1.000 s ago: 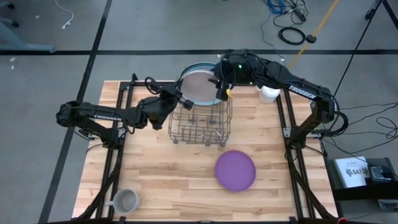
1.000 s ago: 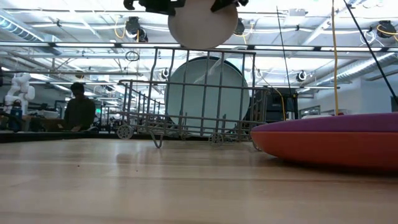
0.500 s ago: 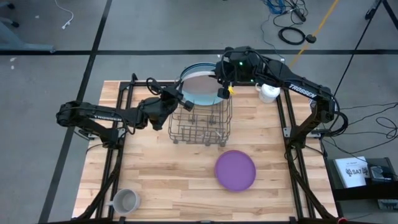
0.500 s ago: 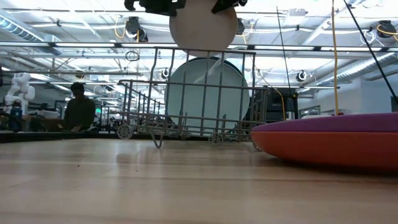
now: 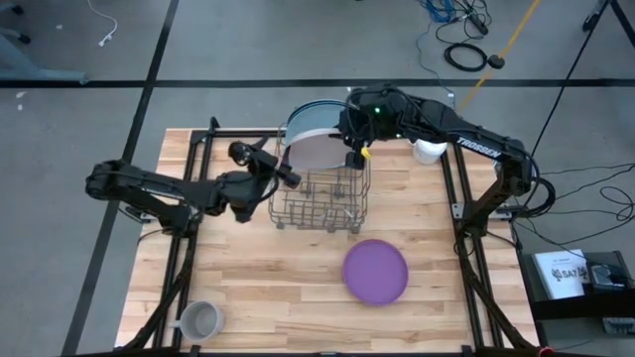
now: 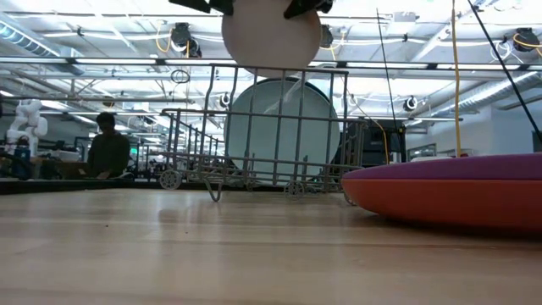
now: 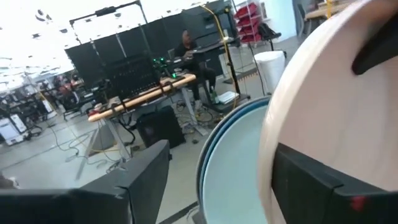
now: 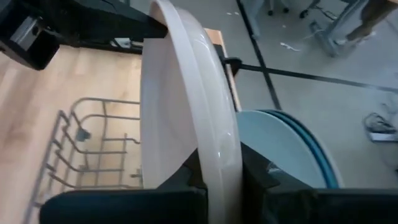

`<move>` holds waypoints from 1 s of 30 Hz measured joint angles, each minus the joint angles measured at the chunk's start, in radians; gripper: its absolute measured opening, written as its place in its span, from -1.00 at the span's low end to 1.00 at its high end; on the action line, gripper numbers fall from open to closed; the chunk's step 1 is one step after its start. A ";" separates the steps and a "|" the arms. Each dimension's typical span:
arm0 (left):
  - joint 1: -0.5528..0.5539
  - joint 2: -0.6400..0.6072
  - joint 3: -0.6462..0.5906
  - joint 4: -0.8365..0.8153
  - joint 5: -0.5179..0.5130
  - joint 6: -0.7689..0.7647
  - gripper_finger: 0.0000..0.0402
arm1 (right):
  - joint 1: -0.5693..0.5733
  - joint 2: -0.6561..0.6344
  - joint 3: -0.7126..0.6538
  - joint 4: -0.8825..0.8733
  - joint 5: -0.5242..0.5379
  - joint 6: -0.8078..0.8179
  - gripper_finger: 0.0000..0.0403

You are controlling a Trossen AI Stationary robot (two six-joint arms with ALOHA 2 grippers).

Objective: Sort dishes
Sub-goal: Put the small gray plate into the dish rack

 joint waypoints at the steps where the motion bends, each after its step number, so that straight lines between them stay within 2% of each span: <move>1: -0.018 -0.010 0.000 -0.017 -0.010 -0.016 0.28 | 0.000 0.001 -0.010 0.006 -0.006 0.004 -0.84; 3: -0.047 -0.031 -0.001 -0.050 -0.038 -0.039 0.28 | -0.001 0.010 -0.033 0.023 0.005 0.006 -0.84; 7: -0.080 -0.098 0.005 -0.113 -0.190 -0.046 0.28 | -0.029 0.055 -0.094 -0.040 0.091 -0.010 -0.84; 8: -0.089 -0.108 0.004 -0.154 -0.221 -0.048 0.28 | -0.033 0.073 -0.106 -0.011 0.136 -0.009 -0.84; 10: -0.108 -0.136 0.001 -0.240 -0.264 -0.068 0.28 | -0.039 0.085 -0.136 -0.021 0.162 0.000 -0.84; 17: -0.145 -0.263 0.001 -0.544 -0.292 -0.346 0.28 | -0.055 0.157 -0.178 0.133 0.151 0.003 -0.84; 23: -0.144 -0.311 0.000 -0.718 -0.293 -0.538 0.28 | -0.056 0.208 -0.176 0.130 0.143 0.038 -0.84; 30: -0.116 -0.321 0.000 -0.737 -0.290 -0.546 0.28 | -0.052 0.223 -0.176 0.108 0.199 0.121 -0.84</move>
